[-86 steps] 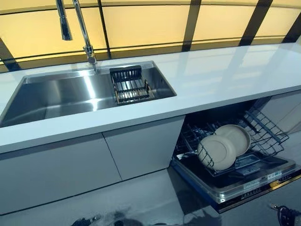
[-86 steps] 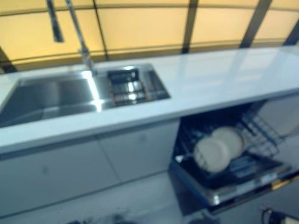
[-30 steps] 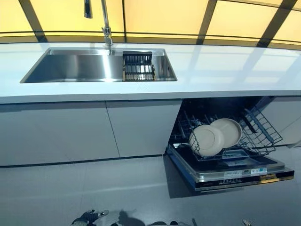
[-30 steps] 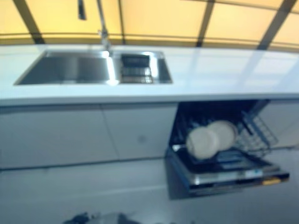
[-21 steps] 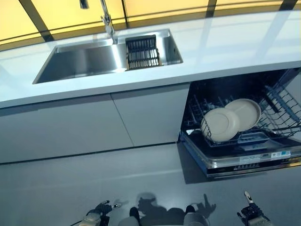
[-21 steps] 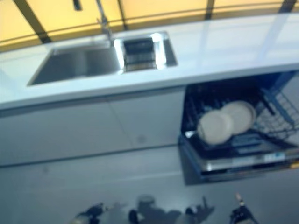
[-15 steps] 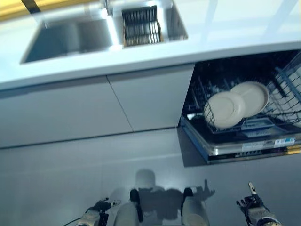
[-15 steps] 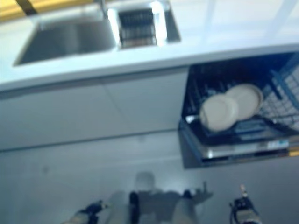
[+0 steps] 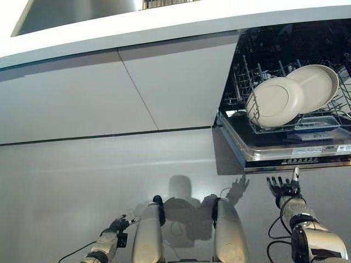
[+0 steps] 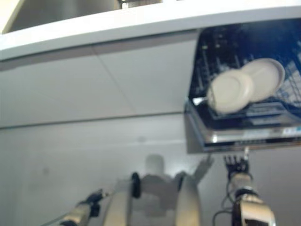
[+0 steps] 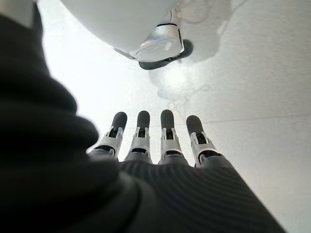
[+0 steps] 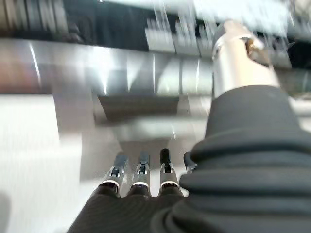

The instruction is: Take plates into dishwasher

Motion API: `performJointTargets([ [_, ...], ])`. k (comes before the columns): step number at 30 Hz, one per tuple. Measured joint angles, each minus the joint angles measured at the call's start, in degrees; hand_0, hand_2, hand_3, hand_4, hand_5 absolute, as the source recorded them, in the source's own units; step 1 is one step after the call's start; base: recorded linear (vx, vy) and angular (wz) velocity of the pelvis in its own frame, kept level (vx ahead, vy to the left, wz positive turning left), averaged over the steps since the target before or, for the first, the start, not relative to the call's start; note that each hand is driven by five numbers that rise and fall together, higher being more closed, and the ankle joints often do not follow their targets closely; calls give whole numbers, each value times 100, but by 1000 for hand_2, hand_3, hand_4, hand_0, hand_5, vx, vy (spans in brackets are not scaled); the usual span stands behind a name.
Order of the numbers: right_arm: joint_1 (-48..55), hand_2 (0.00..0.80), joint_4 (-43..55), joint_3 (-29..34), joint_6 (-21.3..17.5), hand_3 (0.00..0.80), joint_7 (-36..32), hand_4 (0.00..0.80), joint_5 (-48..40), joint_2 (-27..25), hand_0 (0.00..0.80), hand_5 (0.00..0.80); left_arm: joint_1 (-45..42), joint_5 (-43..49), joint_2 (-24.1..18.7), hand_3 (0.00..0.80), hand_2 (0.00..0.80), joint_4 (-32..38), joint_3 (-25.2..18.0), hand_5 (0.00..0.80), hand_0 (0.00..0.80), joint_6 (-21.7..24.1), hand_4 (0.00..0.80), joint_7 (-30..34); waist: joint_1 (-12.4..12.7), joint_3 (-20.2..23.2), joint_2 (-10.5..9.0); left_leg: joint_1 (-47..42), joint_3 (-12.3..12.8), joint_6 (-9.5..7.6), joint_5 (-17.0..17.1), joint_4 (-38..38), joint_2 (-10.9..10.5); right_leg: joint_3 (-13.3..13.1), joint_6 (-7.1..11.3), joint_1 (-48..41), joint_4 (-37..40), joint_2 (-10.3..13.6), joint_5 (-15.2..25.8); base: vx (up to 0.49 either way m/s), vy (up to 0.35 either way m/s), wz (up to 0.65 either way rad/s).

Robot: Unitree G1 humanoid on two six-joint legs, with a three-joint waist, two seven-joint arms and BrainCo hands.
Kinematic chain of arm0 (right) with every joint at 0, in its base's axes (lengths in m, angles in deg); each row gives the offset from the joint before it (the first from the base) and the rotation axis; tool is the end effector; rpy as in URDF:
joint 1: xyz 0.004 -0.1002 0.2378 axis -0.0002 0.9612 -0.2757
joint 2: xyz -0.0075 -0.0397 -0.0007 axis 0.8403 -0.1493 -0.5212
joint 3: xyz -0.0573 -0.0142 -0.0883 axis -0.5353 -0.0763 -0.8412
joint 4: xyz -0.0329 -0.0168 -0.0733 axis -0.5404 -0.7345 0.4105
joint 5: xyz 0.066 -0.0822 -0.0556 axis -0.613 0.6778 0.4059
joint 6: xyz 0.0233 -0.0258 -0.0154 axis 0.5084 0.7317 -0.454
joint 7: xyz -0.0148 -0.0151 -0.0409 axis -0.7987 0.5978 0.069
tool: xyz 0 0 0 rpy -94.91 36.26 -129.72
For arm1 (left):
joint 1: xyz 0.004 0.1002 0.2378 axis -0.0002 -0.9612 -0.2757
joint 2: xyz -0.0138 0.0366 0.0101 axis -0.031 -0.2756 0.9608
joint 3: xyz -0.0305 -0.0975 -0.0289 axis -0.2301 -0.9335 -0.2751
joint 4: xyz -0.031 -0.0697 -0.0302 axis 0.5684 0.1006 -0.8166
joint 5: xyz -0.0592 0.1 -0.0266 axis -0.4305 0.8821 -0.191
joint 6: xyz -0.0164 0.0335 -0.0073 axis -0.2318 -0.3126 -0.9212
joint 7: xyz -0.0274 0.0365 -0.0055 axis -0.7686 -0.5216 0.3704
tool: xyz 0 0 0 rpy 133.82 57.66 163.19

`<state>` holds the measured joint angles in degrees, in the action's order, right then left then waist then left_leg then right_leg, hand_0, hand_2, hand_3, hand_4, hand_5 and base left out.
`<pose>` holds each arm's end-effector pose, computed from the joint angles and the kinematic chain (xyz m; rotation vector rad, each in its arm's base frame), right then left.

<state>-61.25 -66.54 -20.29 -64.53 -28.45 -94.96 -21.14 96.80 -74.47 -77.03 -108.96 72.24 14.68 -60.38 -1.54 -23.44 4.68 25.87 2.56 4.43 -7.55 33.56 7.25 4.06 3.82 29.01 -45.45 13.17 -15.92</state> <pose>0.2495 -0.3179 -0.0127 1.3197 0.1827 -0.7535 0.1471 0.2261 -0.1135 0.1343 0.9723 0.1320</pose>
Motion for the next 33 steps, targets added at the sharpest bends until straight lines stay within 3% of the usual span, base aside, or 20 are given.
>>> performJointTargets([
  [1,8,0,24,-19,-13,0,-8,0,-7,-35,0,0,-38,-239,10,0,0,134,-50,0,0,0,0,11,98,-16,27,49,-36,24,-17,39,-17,11,4,50,-71,27,-75,104,41,6],
  [5,-84,0,56,-54,-22,0,4,0,9,-58,0,0,-272,-1013,125,0,0,197,-358,0,0,-7,0,193,107,-40,98,94,-194,48,-38,146,-67,7,-65,132,-313,13,-169,5,6,1],
  [11,-108,0,248,-481,-35,0,29,0,128,-212,0,0,-608,-1229,274,0,0,201,-422,0,0,-27,0,357,130,-97,287,83,-497,28,-34,211,-162,133,-163,145,-419,9,-166,15,8,-5],
  [16,-167,0,276,-738,-40,0,194,0,247,-394,0,0,-646,-1287,279,0,0,280,-571,0,0,-76,0,372,277,-106,310,77,-586,60,-82,113,-212,166,-243,145,-445,4,-127,10,0,1],
  [18,-206,0,325,-782,-45,0,203,0,252,-446,0,0,-693,-1286,302,0,0,279,-570,0,0,-118,0,382,240,-119,307,179,-531,-97,-205,730,-309,252,-276,163,-498,166,-104,-7,1,1],
  [19,-252,0,482,-822,-40,0,204,0,293,-463,0,0,-773,-1286,294,0,0,272,-571,0,0,-151,0,388,263,-101,385,176,-447,-16,-534,947,-404,387,-272,178,-580,171,-104,-93,9,-21],
  [21,-370,0,503,-973,-43,0,204,0,344,-565,0,0,-777,-1286,265,0,0,315,-613,0,0,-158,0,397,361,-110,395,185,-538,202,-417,785,-446,368,-298,207,-637,78,-102,-9,3,-14],
  [22,-521,0,502,-1043,-72,0,204,0,346,-642,0,0,-779,-1286,259,0,0,359,-625,0,0,-154,0,397,390,-123,395,213,-588,208,-418,695,-484,379,-399,180,-677,-6,-249,73,-5,8],
  [24,-758,0,535,-1070,-99,0,194,0,347,-647,0,0,-782,-1283,240,0,0,384,-621,0,0,-175,0,403,382,-142,365,181,-562,89,-220,631,-468,504,-513,189,-509,75,-128,-46,-3,9],
  [25,-888,0,541,-1149,-106,0,184,0,350,-661,0,0,-774,-1282,245,0,0,344,-619,0,0,-180,0,404,407,-156,352,239,-443,-16,-414,1282,-485,622,-524,163,-529,131,-123,-75,-10,-10],
  [26,-1008,0,590,-1220,-97,0,182,0,350,-658,0,0,-809,-1279,254,0,0,317,-610,0,0,-180,0,409,408,-137,382,166,-308,-140,-617,1433,-505,695,-574,141,-508,118,-92,8,-21,-5],
  [27,-1103,0,700,-1248,-105,0,151,0,367,-693,0,0,-764,-1274,241,0,0,303,-617,0,0,-169,0,411,403,-139,427,97,-324,-8,-751,1125,-493,784,-567,142,-484,65,-72,79,-32,10],
  [29,-1376,0,720,-1227,-178,0,117,0,463,-752,0,0,-697,-1273,177,0,0,352,-640,0,0,-129,0,441,406,-175,368,159,-424,-14,-703,995,-481,649,-616,89,-522,-103,-139,-4,-36,42],
  [31,-1632,0,724,-1207,-249,0,27,0,472,-852,0,0,-727,-1271,176,0,0,392,-619,0,0,-139,0,452,415,-183,356,128,-411,-154,-574,1002,-497,700,-684,97,-519,-89,-163,-9,-32,36],
  [33,-1963,0,824,-1229,-258,0,-195,0,550,-868,0,0,-739,-1269,178,0,0,366,-613,0,0,-174,0,451,424,-184,358,132,-405,-135,-565,989,-460,765,-729,101,-526,-93,-171,5,-16,7],
])
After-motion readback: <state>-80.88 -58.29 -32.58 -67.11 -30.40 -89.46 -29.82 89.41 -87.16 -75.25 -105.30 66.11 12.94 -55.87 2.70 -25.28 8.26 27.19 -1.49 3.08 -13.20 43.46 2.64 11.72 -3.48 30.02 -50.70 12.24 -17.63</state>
